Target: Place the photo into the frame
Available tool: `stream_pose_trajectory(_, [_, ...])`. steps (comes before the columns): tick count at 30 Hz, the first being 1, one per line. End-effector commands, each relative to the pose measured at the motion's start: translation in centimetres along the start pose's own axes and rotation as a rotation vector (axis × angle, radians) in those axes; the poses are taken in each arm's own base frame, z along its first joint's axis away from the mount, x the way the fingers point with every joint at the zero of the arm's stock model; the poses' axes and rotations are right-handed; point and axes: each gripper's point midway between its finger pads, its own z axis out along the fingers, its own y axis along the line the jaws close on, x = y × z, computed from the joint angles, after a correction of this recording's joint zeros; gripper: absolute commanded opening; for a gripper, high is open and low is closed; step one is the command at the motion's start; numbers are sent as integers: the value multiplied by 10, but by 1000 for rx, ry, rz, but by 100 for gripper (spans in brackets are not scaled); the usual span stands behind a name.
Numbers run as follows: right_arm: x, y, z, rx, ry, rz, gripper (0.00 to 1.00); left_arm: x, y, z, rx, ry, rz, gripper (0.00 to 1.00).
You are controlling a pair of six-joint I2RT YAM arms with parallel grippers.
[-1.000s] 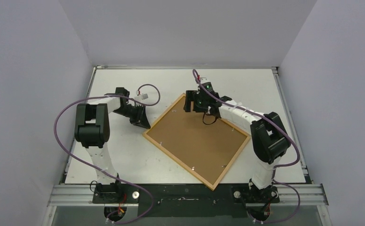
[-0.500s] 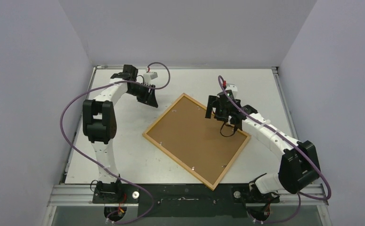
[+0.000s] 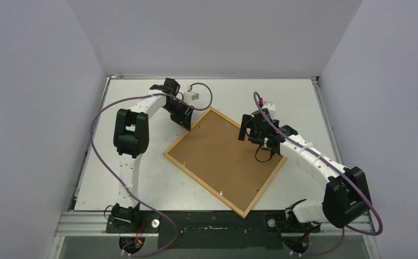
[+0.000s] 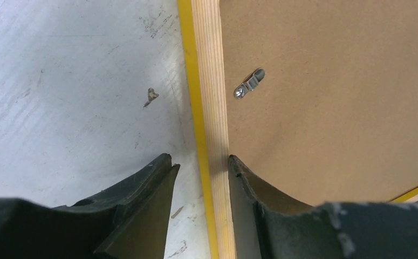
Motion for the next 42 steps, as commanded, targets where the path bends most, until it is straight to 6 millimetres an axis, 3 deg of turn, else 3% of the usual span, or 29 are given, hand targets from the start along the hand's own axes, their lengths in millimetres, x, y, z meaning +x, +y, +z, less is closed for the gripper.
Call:
stream_pose_trajectory(1, [-16, 3, -8, -31, -68, 26, 95, -6, 9, -3, -56, 13, 29, 38])
stream_pose_trajectory(7, [-17, 3, -4, -34, -78, 24, 95, 7, 7, 5, -60, 20, -52, 22])
stream_pose_trajectory(14, [-20, 7, 5, -44, -76, 10, 95, 27, 1, 14, -50, 11, -120, 17])
stream_pose_trajectory(18, [-22, 10, 8, -51, -82, 9, 95, 30, 19, 12, -131, 2, -240, 7])
stream_pose_trajectory(24, [-24, 15, 14, -70, -84, 10, 95, 31, 66, -21, -166, -128, -485, 0])
stream_pose_trajectory(27, [-24, 18, 20, -72, -79, 2, 95, 48, 88, -38, -186, -164, -573, 0])
stream_pose_trajectory(31, [-25, 9, 21, -22, -74, -5, 95, 77, 99, -57, -204, -188, -626, 0])
stream_pose_trajectory(36, [-22, -19, 12, 58, -79, 36, 98, 104, 86, -68, -176, -200, -700, 0])
stream_pose_trajectory(42, [-14, -27, 14, 50, -59, 57, 99, 108, 48, -64, -78, -213, -707, 0])
